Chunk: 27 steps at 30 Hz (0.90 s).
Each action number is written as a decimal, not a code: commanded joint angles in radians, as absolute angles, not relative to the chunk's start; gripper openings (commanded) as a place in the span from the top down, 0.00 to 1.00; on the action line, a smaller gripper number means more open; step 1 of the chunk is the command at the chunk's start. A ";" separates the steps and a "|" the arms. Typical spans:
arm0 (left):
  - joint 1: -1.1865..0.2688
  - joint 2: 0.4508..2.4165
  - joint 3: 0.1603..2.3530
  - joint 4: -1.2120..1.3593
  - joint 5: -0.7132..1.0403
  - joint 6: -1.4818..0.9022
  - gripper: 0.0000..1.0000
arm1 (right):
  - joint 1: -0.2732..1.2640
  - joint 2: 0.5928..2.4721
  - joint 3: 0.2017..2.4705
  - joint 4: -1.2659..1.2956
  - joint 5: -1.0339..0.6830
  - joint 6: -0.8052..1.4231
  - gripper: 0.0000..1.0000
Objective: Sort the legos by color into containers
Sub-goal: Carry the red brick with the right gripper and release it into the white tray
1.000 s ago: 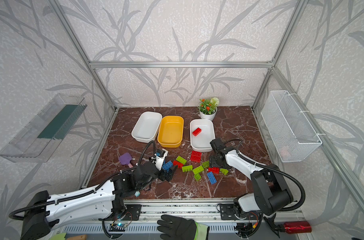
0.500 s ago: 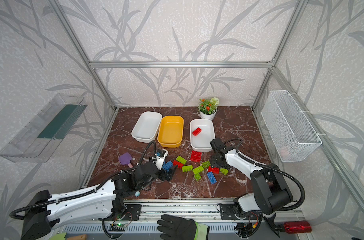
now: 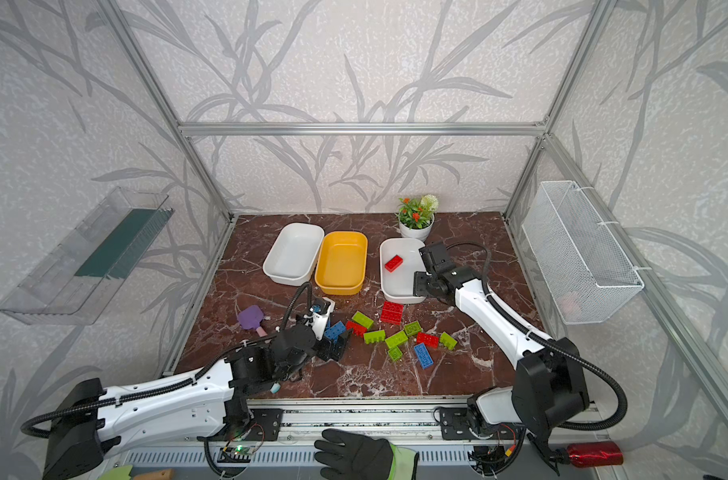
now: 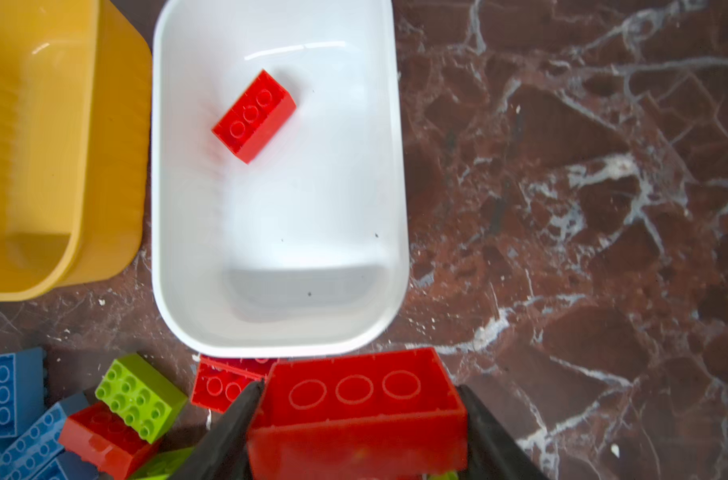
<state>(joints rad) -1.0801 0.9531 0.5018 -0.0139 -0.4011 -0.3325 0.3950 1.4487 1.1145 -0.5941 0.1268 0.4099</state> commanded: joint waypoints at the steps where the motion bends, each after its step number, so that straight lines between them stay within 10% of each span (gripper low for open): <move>1: -1.084 0.951 0.492 -0.018 -0.459 -0.317 0.01 | 0.399 1.564 1.211 -0.560 0.110 0.367 0.53; 15: -1.081 0.967 0.517 -0.071 -0.542 -0.316 0.01 | 0.385 1.999 1.647 -0.658 0.081 0.313 0.20; 27: -1.082 0.936 0.485 -0.012 -0.446 -0.332 0.01 | 0.391 1.623 1.218 -0.632 0.116 0.375 0.15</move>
<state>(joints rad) -1.0798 0.9638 0.5014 -0.0391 -0.4770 -0.3157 0.3901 1.7306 1.3136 -0.6033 0.0975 0.3470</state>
